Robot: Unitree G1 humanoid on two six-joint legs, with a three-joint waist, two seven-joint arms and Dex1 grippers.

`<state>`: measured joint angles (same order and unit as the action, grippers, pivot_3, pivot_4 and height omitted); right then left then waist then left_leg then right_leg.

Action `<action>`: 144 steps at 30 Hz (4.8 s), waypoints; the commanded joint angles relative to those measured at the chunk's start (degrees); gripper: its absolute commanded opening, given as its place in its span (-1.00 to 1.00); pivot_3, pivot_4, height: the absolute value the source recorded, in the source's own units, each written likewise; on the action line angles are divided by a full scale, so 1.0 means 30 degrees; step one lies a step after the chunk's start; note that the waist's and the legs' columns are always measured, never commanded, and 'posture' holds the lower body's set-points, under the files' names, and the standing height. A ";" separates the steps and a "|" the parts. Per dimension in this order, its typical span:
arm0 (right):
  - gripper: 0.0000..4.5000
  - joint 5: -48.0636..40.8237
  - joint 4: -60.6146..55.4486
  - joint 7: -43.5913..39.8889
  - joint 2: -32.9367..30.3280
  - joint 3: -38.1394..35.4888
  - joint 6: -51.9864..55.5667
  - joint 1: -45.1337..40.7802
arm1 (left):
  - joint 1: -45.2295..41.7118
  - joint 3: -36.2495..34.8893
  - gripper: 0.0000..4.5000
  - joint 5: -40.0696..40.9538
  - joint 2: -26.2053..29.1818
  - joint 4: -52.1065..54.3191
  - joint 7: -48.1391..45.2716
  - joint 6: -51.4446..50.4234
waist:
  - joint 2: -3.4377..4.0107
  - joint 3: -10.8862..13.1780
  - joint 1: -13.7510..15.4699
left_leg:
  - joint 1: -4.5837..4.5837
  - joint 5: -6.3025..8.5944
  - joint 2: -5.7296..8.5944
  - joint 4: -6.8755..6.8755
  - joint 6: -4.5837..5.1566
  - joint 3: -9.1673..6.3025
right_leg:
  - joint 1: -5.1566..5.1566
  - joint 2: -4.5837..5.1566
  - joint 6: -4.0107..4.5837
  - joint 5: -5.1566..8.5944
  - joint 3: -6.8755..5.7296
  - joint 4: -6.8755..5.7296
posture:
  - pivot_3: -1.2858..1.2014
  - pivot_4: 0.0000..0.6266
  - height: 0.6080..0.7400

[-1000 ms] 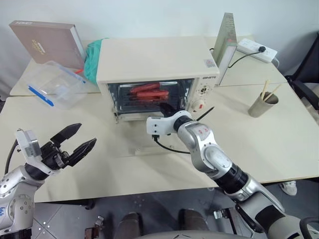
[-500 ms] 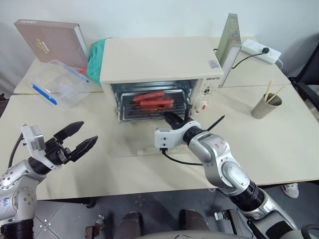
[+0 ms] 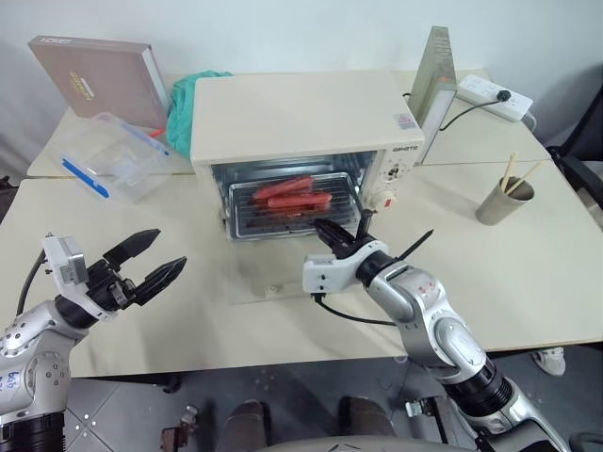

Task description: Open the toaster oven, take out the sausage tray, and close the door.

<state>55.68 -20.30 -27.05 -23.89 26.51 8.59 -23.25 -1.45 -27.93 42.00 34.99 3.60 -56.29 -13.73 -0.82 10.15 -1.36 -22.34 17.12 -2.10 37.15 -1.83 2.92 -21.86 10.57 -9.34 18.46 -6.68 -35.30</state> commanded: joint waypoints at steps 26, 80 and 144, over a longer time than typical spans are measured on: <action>-0.99 -0.1377 -0.1617 0.2495 -0.0926 -0.3078 -0.3999 0.2373 | -0.0414 -0.0081 1.00 -0.0082 0.0176 0.0041 0.0082 -0.0005 | -0.0003 0.0000 0.0055 | 0.0005 0.0002 0.0000 0.0008 0.0004 -0.0024 | 0.0069 -0.0002 -0.0001 0.0000 -0.0040 0.0079 | 0.03 -0.52 1.00; -1.00 -0.5216 -0.2091 0.1574 -0.3488 -0.5079 -0.9937 0.3494 | 0.0867 0.0447 0.99 1.2948 -0.0082 0.6244 1.1159 -1.2807 | -0.0004 0.0000 -0.0023 | 0.0052 0.0001 -0.0009 0.0069 0.0004 -0.0040 | 0.0123 -0.0001 -0.0001 0.0000 -0.0007 0.0046 | 0.03 -0.52 1.00; 0.43 -0.7127 -0.2407 -0.0114 -0.4384 -0.5356 -1.1273 0.3391 | -0.0947 0.3039 -1.00 2.3667 -0.1950 0.3224 2.2048 -1.4858 | -0.0009 -0.0004 0.0462 | 0.0055 0.0000 -0.0002 0.0108 0.0005 -0.0005 | 0.0137 -0.0011 0.0003 0.0001 0.0046 0.0081 | 0.03 -0.52 1.00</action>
<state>36.88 -24.43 -27.02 -36.21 11.45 -23.77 -13.54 -3.68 -17.18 112.58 29.63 12.69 9.77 -58.23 -0.84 10.14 0.02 -22.17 17.12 -2.10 37.48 -1.82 2.90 -21.44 10.53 -9.33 18.46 -6.55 -35.06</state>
